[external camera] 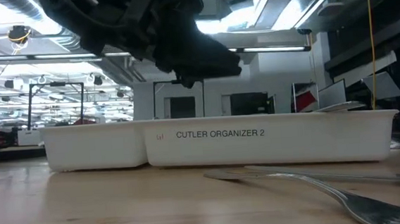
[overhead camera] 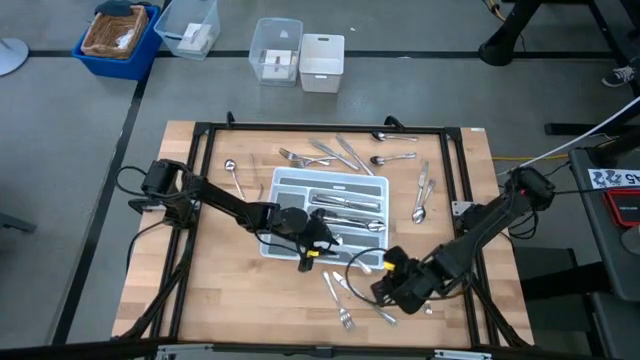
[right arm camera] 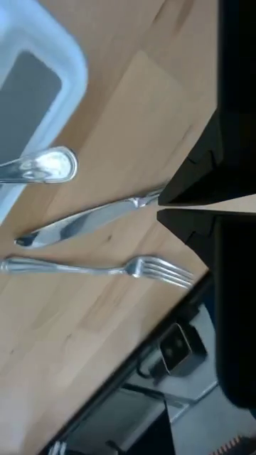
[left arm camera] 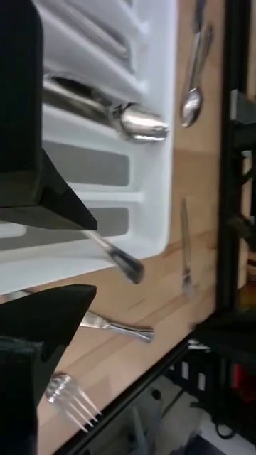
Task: Sort silverware
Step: Put the fork into the organizer tray
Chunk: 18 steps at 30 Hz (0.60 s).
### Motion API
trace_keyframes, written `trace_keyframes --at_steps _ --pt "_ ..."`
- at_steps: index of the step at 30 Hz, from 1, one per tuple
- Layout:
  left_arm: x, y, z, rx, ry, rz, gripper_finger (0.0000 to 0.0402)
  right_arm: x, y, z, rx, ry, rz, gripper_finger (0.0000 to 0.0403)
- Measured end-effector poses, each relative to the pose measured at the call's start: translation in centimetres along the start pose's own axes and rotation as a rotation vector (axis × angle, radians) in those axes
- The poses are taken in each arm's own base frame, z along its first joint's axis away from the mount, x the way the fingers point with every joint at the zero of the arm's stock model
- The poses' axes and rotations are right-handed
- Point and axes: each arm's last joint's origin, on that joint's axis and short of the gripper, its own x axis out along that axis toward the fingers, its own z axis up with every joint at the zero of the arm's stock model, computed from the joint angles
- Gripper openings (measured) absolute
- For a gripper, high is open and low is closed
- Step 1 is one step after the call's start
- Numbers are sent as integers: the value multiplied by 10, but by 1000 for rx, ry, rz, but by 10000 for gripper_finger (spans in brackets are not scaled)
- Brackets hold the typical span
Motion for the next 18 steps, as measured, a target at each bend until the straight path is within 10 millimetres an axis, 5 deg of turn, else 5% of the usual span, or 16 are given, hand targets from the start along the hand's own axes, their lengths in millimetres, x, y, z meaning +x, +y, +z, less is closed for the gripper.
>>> trace_keyframes --at_steps 9,18 --pt "-16 6 16 5 -11 21 125 49 -3 10 26 -23 -122 24" --pt "-23 11 17 -3 39 39 125 65 -1 37 -15 -56 -139 24"
